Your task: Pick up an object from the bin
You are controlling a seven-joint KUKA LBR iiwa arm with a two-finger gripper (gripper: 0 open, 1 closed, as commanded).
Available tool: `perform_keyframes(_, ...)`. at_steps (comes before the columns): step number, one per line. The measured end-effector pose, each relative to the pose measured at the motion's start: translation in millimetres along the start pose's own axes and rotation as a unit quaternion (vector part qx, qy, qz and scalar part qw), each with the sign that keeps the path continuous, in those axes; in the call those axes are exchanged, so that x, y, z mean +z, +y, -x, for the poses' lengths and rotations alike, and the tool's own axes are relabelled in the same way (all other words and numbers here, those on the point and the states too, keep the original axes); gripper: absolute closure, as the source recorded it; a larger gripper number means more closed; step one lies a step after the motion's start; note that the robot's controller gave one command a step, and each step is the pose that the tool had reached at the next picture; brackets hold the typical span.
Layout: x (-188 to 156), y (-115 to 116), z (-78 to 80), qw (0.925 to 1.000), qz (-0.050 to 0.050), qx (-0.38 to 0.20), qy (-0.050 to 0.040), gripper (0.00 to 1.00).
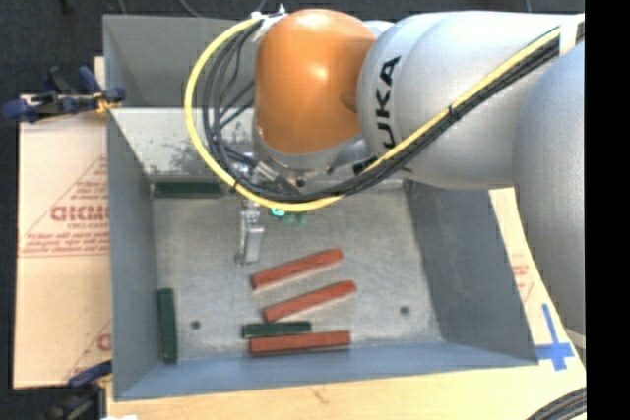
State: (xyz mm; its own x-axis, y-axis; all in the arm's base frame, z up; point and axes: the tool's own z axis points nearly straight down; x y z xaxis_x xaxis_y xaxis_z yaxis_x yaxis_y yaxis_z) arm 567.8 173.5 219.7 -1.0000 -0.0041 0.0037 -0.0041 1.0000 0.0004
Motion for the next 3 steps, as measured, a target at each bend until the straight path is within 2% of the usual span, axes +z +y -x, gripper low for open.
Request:
perform_keyframes(1, 100.3, -27.7, -95.9, 0.9978, -0.002, -0.065, 0.0034, 0.0)
perform_keyframes(2, 149.7, -81.7, -79.2, 0.9498, -0.001, -0.313, -0.0039, 0.0)
perform_keyframes(3, 77.2, -168.2, -55.6, 0.944, -0.004, -0.33, -0.006, 0.0)
